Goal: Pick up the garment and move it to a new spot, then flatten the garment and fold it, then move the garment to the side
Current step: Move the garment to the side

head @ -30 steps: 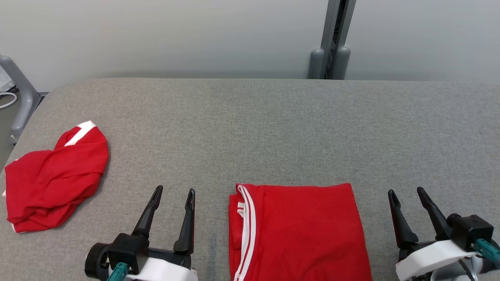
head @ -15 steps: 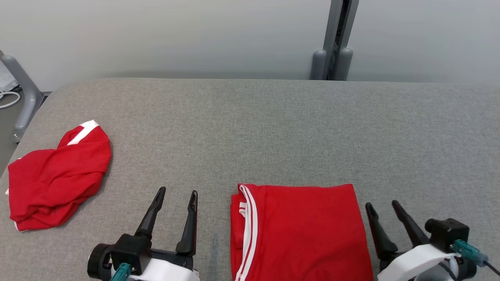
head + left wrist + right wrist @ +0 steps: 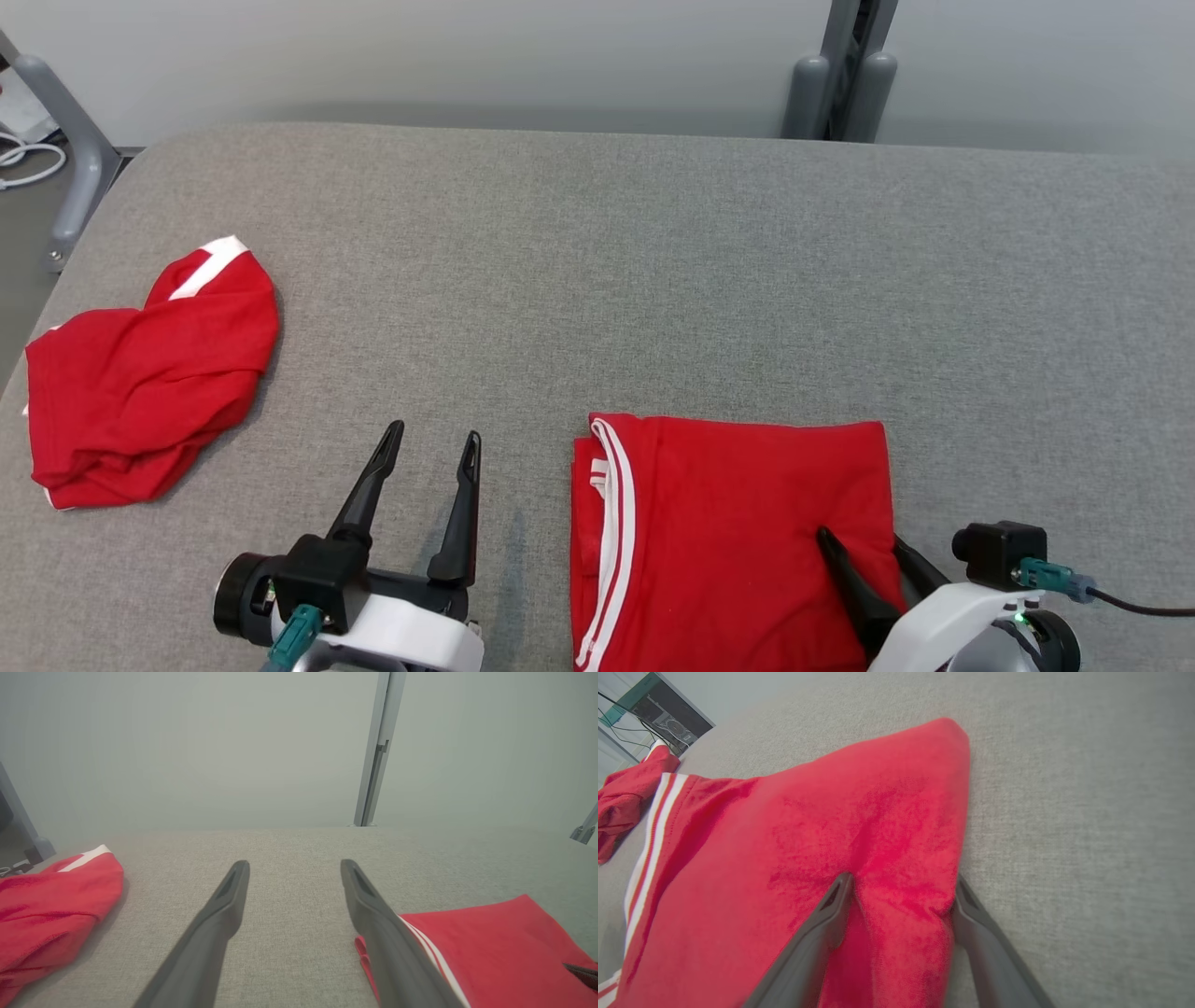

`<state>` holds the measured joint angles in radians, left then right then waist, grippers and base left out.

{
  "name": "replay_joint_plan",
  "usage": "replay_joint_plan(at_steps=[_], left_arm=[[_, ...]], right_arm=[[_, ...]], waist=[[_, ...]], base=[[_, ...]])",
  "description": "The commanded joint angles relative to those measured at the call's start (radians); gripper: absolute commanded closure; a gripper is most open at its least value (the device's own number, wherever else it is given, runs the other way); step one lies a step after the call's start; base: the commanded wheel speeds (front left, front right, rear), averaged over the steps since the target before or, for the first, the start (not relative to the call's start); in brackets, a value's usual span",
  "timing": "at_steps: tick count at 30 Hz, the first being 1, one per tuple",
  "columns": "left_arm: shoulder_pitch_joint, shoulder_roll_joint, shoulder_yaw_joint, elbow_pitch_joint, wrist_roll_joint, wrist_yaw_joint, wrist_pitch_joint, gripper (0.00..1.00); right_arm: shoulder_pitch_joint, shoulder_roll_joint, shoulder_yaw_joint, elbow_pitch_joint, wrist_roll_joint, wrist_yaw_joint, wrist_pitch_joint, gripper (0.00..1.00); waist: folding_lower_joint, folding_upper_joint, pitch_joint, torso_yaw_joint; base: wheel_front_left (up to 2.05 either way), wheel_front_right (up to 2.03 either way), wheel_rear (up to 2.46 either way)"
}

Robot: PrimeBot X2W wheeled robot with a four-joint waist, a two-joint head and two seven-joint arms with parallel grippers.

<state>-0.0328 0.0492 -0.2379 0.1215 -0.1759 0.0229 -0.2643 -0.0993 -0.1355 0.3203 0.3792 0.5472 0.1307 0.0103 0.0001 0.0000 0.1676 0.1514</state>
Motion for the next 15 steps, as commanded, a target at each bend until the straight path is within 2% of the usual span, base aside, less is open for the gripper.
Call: replay_joint_plan(at_steps=[1,2,3,5,15], left_arm=[[-0.022,0.003,0.005,0.001,0.003,-0.005,-0.001,0.0],[-0.023,0.003,0.006,0.001,0.005,-0.004,-0.001,0.0],[-0.024,0.003,0.007,0.002,0.006,-0.006,-0.001,0.0],[-0.025,0.003,0.008,0.002,0.007,-0.009,-0.001,0.0],[-0.043,0.003,0.004,0.005,0.011,-0.009,-0.001,0.0]], right_arm=[[-0.001,0.005,0.008,0.016,0.003,0.0,0.018,0.0],[-0.007,0.009,0.009,0.016,0.008,0.0,0.022,0.0],[-0.009,0.011,0.008,0.016,0.009,0.0,0.023,0.47],[-0.016,0.013,0.01,0.015,0.009,0.0,0.025,1.0],[-0.048,-0.015,0.038,0.011,-0.015,0.0,0.012,1.0]], waist=[[-0.0001,0.0,0.01,0.007],[-0.0001,0.0,0.014,0.009],[-0.0001,0.0,0.017,0.01],[-0.0001,0.0,0.022,0.012],[-0.0001,0.0,0.032,0.006]], base=[[0.0,0.0,0.0],[0.0,0.0,0.0],[0.0,0.0,0.0],[0.0,0.0,0.0],[0.0,0.0,0.0]])
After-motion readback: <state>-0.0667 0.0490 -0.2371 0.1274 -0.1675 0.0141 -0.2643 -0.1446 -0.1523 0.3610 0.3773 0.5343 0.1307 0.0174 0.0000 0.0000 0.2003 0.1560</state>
